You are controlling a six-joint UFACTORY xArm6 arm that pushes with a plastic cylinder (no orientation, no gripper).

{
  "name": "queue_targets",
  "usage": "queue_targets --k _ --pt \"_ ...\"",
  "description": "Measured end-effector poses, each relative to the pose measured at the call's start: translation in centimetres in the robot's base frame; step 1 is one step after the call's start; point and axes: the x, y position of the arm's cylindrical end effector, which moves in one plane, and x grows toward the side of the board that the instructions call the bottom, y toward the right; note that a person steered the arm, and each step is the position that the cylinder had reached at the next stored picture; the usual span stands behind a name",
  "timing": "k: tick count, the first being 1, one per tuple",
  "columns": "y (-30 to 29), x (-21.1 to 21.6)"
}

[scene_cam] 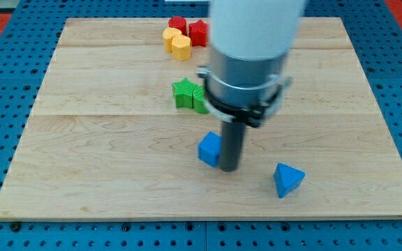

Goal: Nudge the blue triangle down a bit

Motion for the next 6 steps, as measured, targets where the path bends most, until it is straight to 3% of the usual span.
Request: queue_targets --k 1,3,4,5,6 --pt "-3.1 -4.4" --pt "-5.4 -3.8" --pt "-5.8 -7.1" --pt "-1.4 -4.4" --pt "11.4 -3.1"
